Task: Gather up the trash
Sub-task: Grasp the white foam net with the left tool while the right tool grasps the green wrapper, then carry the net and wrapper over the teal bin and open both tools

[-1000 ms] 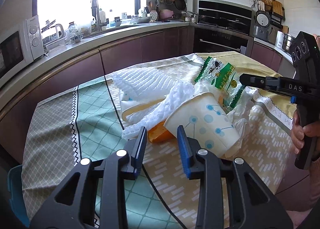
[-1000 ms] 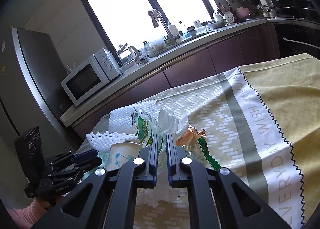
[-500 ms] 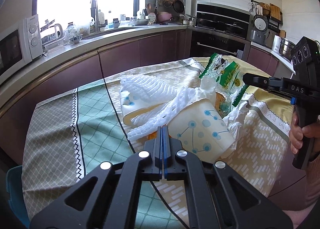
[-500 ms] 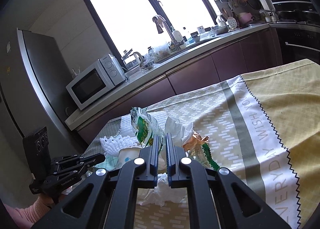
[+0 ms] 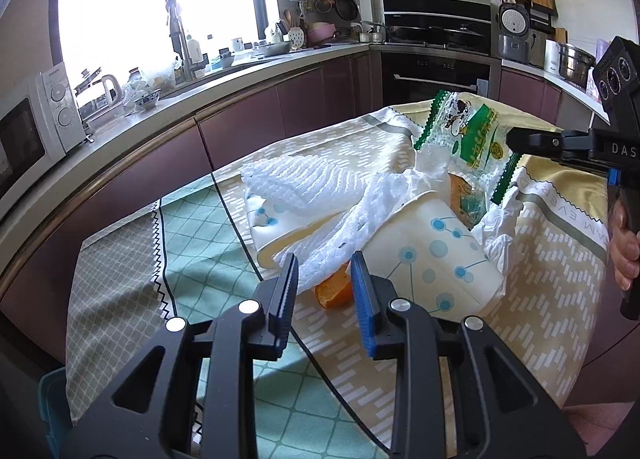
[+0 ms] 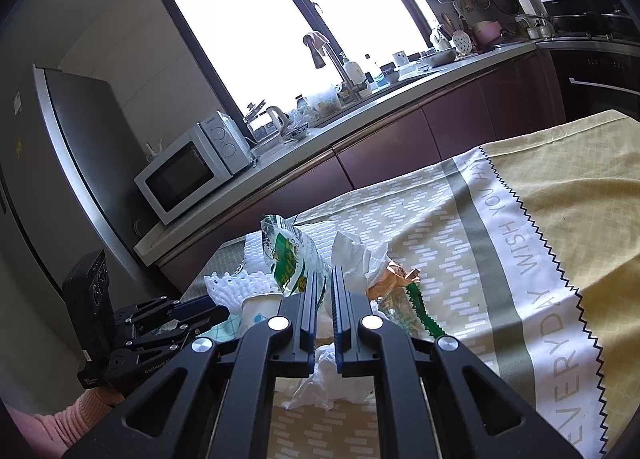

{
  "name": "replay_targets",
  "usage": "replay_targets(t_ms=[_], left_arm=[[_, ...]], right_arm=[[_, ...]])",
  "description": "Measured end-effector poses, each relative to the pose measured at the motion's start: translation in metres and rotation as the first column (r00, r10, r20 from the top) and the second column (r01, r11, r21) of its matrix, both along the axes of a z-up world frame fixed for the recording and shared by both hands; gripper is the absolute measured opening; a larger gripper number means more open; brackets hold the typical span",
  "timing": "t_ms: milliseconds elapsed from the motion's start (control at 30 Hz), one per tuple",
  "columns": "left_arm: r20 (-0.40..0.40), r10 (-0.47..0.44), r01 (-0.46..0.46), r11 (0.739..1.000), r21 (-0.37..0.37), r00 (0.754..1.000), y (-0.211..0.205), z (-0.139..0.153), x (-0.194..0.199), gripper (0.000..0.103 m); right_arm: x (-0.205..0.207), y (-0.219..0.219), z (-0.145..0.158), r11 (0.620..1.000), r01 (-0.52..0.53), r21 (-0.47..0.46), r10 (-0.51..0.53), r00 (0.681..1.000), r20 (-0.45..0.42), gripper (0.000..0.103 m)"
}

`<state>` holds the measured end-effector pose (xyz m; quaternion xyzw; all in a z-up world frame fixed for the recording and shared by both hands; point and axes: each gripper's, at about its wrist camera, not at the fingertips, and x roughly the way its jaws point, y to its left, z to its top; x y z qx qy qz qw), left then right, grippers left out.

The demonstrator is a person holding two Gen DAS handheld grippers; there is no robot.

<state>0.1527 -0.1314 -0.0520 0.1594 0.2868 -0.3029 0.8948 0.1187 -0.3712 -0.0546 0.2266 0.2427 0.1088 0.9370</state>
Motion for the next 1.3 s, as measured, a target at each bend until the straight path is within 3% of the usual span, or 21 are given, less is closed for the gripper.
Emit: replay_targets(t_ms=[167, 633, 1033, 1167, 1300], left_arm=[[-0.013, 0.000, 0.001, 1.000, 0.023, 1.000, -0.004, -0.004, 0.003, 0.010], [0.004, 0.033, -0.032, 0.992, -0.122, 0.999, 0.037, 0.029, -0.027, 0.008], [0.036, 0.204, -0.191, 0.954, -0.231, 0.978, 0.151, 0.064, -0.057, 0.008], [0.036, 0.295, -0.279, 0.930, -0.238, 0.955, 0.198, 0.067, -0.062, 0.008], [0.017, 0.401, -0.387, 0.894, -0.225, 0.916, 0.249, 0.061, -0.062, 0.008]], right_arm=[[0.001, -0.001, -0.003, 1.000, 0.001, 0.008, -0.001, 1.000, -0.008, 0.006], [-0.004, 0.019, 0.017, 0.999, -0.054, 0.000, 0.054, 0.998, 0.042, 0.006], [0.013, 0.105, 0.033, 0.965, -0.263, -0.017, 0.263, 0.963, 0.053, 0.006], [0.030, 0.149, 0.029, 0.932, -0.361, -0.002, 0.361, 0.932, 0.030, 0.006], [0.049, 0.200, 0.026, 0.887, -0.462, -0.009, 0.462, 0.887, 0.003, 0.006]])
